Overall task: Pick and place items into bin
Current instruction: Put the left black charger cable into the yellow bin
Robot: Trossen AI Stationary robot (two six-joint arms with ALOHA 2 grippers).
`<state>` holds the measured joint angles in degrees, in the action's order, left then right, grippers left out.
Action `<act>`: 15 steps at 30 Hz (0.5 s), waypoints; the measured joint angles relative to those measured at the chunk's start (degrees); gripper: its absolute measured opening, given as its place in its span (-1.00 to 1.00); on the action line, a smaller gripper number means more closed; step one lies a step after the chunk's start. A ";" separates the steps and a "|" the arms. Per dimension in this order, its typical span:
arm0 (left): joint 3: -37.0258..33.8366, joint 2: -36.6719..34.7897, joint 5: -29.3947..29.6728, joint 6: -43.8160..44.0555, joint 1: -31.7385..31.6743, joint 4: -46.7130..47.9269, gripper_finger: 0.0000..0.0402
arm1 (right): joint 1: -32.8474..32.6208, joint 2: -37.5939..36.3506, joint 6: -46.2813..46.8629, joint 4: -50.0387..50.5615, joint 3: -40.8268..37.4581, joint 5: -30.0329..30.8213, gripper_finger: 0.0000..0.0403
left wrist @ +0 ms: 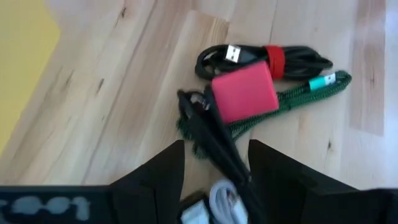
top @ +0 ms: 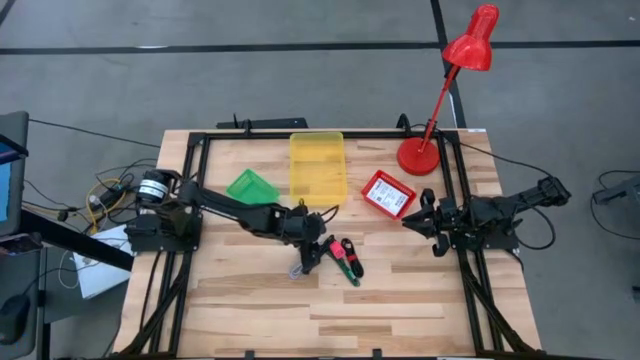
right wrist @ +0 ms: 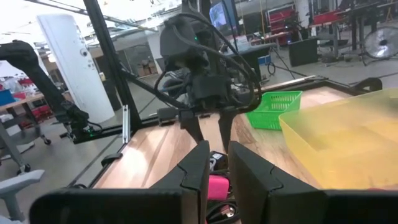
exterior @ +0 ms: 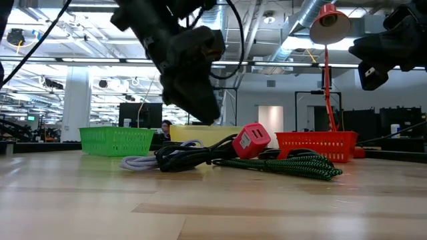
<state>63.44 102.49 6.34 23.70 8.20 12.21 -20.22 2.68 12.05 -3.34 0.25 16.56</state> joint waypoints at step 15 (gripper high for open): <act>11.10 9.98 0.37 -0.74 2.81 8.27 -0.17 | 0.01 0.70 0.00 0.09 0.00 0.00 -0.73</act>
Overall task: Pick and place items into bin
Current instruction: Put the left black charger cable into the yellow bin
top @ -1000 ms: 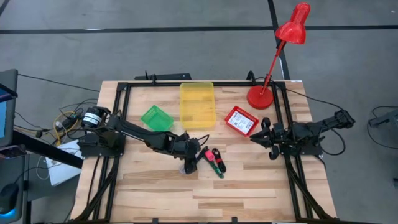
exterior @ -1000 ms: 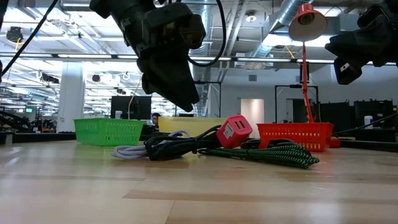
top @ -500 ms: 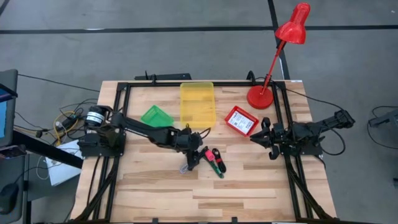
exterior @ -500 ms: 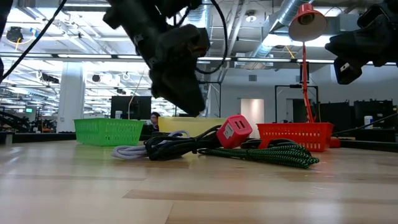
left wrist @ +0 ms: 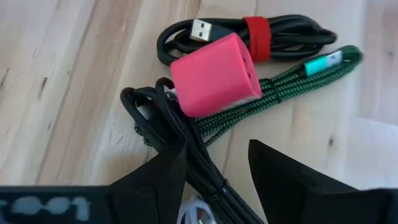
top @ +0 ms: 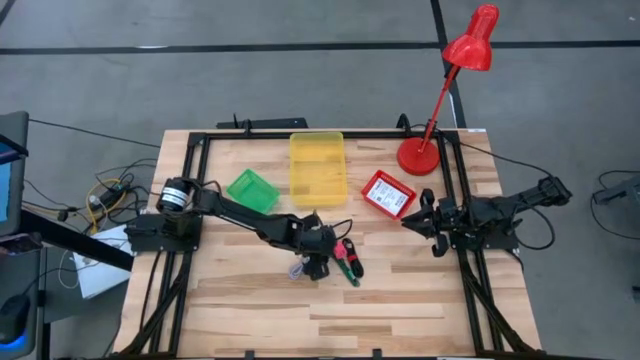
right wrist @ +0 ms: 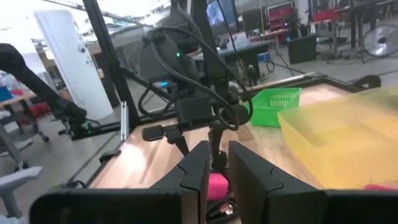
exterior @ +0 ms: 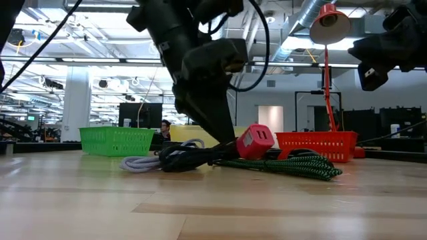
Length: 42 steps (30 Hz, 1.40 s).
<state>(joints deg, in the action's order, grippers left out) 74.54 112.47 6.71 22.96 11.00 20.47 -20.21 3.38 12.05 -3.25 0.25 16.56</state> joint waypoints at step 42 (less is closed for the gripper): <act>0.72 0.10 6.15 3.79 0.90 5.99 -0.17 | -0.01 0.00 0.00 -0.08 0.00 0.00 -0.73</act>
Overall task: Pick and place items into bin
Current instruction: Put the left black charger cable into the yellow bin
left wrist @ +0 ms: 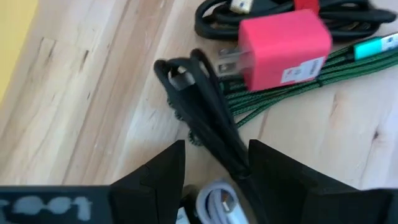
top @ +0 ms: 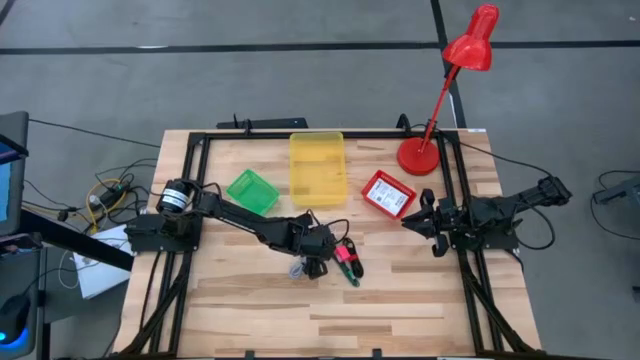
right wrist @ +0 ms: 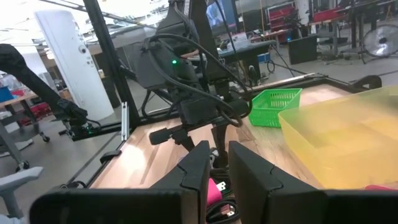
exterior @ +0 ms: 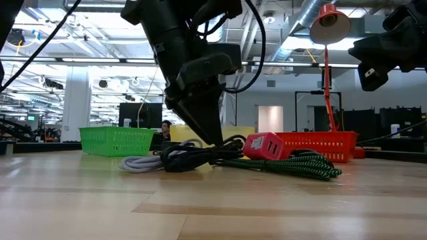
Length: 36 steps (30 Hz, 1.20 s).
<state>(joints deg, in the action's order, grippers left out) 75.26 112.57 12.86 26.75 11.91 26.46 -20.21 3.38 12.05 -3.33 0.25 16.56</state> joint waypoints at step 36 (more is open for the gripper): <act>-0.02 0.00 -4.91 -1.52 -1.19 -0.46 -0.17 | -0.01 0.00 -0.01 0.01 0.00 0.00 -0.73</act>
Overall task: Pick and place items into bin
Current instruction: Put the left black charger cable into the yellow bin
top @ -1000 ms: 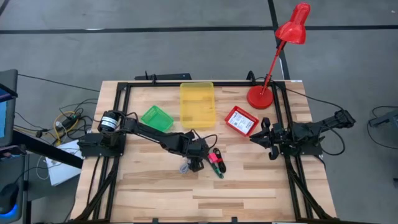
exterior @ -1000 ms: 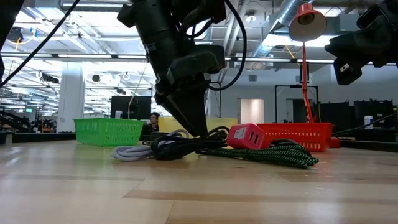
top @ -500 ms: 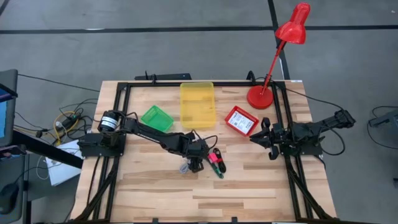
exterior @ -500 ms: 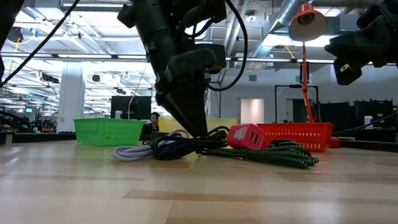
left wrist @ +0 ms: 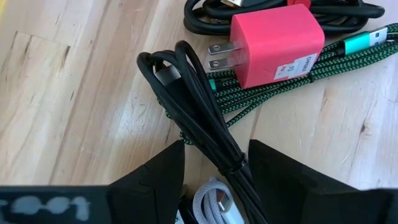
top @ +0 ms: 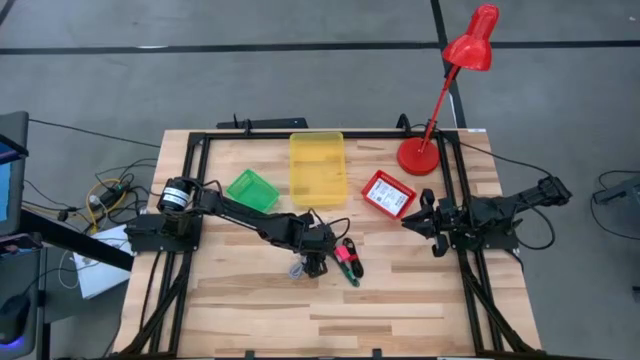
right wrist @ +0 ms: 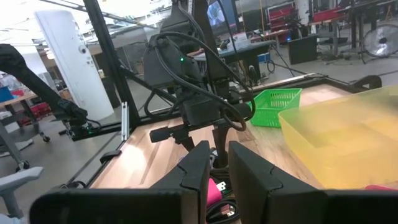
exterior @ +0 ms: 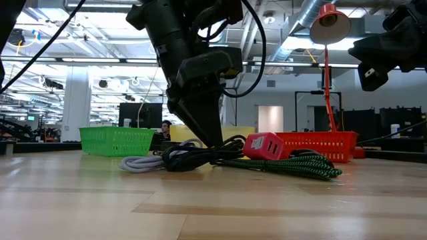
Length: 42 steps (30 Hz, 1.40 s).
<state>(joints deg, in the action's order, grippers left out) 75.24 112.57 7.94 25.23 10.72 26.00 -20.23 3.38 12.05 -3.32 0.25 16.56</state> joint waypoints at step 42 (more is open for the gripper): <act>-2.45 0.11 -2.11 1.38 -0.02 -4.00 -0.17 | 0.00 -0.02 0.01 0.00 0.00 0.00 -0.73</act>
<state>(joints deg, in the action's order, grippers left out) 72.79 112.68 5.83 26.61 10.70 22.00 -20.23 3.36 12.05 -3.32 0.25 16.56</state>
